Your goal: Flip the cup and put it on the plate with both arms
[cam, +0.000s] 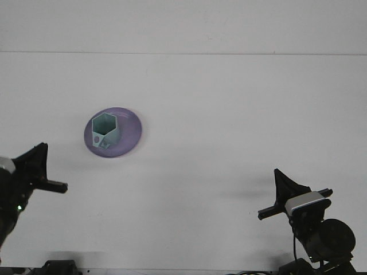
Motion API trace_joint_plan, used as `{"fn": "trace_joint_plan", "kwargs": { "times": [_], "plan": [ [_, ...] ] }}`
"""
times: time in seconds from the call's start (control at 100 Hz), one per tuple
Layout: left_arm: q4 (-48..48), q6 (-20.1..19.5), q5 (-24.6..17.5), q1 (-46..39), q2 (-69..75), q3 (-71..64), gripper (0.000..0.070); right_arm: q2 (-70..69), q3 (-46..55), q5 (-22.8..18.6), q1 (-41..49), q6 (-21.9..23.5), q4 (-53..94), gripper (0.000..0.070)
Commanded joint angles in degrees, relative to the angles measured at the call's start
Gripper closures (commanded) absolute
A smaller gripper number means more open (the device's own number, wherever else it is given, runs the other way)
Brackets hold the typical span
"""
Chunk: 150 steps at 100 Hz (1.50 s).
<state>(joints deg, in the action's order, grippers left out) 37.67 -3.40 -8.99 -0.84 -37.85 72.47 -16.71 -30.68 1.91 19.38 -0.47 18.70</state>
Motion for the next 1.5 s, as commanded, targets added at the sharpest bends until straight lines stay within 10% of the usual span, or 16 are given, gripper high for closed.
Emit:
{"fn": "trace_joint_plan", "kwargs": {
  "times": [0.0, 0.32, 1.07, 1.49],
  "plan": [
    [-6.8, 0.3, -0.8, 0.1, 8.2, -12.5, 0.0688, 0.4, 2.9, 0.0, 0.1, 0.0, -1.7, 0.0697],
    [-17.0, 6.1, 0.3, 0.1, 32.7, -41.5, 0.0688, 0.9, 5.2, -0.3, 0.1, 0.7, -6.9, 0.0696],
    [-17.7, 7.3, 0.3, -0.1, 33.6, -42.6, 0.0686, 0.9, 5.2, -0.4, 0.1, 0.7, -6.9, 0.0697],
    [-45.5, 1.9, 2.0, -1.7, 37.7, -67.4, 0.0685, 0.9, 5.2, -0.4, 0.1, 0.7, -7.1, 0.0697]
  ]
}}
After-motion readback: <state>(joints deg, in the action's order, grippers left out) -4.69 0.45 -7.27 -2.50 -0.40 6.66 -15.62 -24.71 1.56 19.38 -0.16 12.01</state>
